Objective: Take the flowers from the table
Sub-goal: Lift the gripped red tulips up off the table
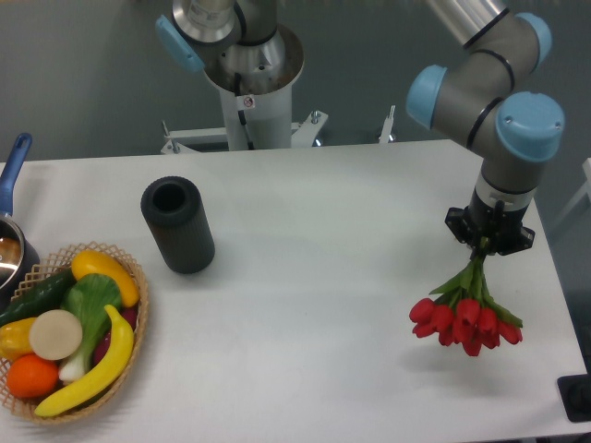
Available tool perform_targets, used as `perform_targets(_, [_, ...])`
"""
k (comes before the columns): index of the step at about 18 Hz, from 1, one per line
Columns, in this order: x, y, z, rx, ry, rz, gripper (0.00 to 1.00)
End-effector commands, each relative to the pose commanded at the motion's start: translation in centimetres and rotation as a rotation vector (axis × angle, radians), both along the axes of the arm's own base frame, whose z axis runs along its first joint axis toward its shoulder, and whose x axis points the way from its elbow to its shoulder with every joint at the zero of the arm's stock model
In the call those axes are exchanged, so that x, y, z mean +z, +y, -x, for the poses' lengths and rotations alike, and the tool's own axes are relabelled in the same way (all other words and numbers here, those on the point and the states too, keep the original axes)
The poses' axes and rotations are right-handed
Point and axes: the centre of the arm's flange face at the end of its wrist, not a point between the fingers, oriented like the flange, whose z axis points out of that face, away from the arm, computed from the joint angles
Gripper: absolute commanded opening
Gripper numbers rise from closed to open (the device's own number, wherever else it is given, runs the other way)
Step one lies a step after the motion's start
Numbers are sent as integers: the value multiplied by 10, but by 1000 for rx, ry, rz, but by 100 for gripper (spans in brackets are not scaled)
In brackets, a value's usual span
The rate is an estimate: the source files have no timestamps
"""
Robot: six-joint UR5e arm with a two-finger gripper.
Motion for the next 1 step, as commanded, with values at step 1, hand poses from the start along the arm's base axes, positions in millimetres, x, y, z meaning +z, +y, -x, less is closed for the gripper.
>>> perform_targets(1, [1,0,0,-15,-5,4,6])
